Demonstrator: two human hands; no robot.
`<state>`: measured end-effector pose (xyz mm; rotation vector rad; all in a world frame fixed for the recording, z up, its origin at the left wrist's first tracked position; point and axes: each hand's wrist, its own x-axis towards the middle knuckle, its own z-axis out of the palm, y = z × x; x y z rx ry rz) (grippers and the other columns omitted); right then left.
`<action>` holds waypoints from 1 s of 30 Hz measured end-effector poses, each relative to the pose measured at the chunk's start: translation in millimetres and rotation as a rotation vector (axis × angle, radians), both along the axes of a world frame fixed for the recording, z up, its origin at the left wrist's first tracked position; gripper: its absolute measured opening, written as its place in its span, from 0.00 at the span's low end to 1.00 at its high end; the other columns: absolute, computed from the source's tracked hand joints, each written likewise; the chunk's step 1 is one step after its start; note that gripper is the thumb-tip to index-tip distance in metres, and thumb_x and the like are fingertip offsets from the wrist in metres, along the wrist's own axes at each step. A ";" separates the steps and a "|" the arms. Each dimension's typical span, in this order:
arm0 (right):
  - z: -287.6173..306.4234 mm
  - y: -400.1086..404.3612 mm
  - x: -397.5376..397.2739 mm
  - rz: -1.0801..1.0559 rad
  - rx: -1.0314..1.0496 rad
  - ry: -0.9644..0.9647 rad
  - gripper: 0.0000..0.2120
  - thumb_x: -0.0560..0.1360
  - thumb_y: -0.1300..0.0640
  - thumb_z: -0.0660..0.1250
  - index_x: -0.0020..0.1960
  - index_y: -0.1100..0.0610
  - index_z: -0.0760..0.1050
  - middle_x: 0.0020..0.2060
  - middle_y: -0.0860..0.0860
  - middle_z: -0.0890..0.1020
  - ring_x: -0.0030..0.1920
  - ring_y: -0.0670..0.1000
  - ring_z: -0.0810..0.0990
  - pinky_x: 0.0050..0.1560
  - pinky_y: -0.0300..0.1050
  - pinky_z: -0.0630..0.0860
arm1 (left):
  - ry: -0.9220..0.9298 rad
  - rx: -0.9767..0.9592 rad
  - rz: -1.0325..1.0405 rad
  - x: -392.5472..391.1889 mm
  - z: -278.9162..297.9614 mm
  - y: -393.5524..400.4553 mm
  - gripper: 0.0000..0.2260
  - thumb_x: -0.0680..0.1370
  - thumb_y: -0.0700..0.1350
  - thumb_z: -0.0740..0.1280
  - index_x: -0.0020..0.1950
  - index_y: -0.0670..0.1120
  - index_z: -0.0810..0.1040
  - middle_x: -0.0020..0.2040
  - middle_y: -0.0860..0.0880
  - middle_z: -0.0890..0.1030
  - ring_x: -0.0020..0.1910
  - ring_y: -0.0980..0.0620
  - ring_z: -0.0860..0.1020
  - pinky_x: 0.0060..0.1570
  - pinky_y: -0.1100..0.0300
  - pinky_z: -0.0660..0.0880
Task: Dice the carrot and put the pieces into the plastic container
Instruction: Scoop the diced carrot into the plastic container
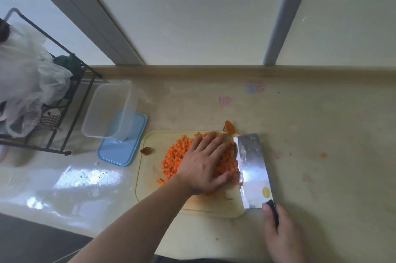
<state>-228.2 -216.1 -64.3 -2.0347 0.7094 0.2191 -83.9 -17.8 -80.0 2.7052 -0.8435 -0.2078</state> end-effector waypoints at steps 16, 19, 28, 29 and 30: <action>-3.3 12.9 17.1 0.359 -0.032 0.105 0.08 0.78 0.48 0.61 0.41 0.47 0.69 0.40 0.56 0.83 0.46 0.60 0.80 0.40 0.47 0.69 | -0.053 -0.097 0.134 -15.7 -9.6 -6.6 0.36 0.78 0.69 0.58 0.80 0.50 0.66 0.80 0.50 0.64 0.81 0.47 0.57 0.79 0.46 0.55; -5.1 12.8 18.7 0.392 -0.011 0.072 0.07 0.78 0.49 0.62 0.42 0.47 0.72 0.34 0.50 0.82 0.41 0.55 0.80 0.40 0.47 0.72 | -0.081 -0.130 0.122 -16.1 -11.3 -6.0 0.33 0.77 0.67 0.60 0.78 0.51 0.69 0.79 0.48 0.66 0.80 0.45 0.60 0.78 0.44 0.58; -1.8 5.9 15.6 0.338 0.105 -0.005 0.11 0.77 0.52 0.62 0.37 0.50 0.74 0.24 0.46 0.77 0.27 0.48 0.75 0.33 0.41 0.71 | -0.170 -0.166 0.047 -17.9 -15.0 -4.3 0.26 0.78 0.62 0.65 0.72 0.49 0.77 0.76 0.47 0.71 0.79 0.43 0.64 0.76 0.41 0.63; -0.1 4.2 15.7 0.342 0.122 0.001 0.11 0.78 0.53 0.62 0.37 0.52 0.74 0.24 0.48 0.76 0.26 0.48 0.74 0.32 0.40 0.70 | -0.185 -0.173 0.045 -18.4 -15.3 -4.8 0.26 0.78 0.61 0.66 0.71 0.49 0.78 0.76 0.47 0.72 0.78 0.43 0.65 0.75 0.41 0.64; 1.2 2.9 16.3 0.348 0.137 0.004 0.11 0.78 0.54 0.62 0.37 0.54 0.75 0.23 0.49 0.76 0.25 0.48 0.74 0.31 0.39 0.70 | -0.198 -0.178 0.046 -18.8 -15.8 -5.4 0.25 0.78 0.60 0.66 0.71 0.49 0.78 0.75 0.46 0.73 0.78 0.42 0.65 0.74 0.40 0.65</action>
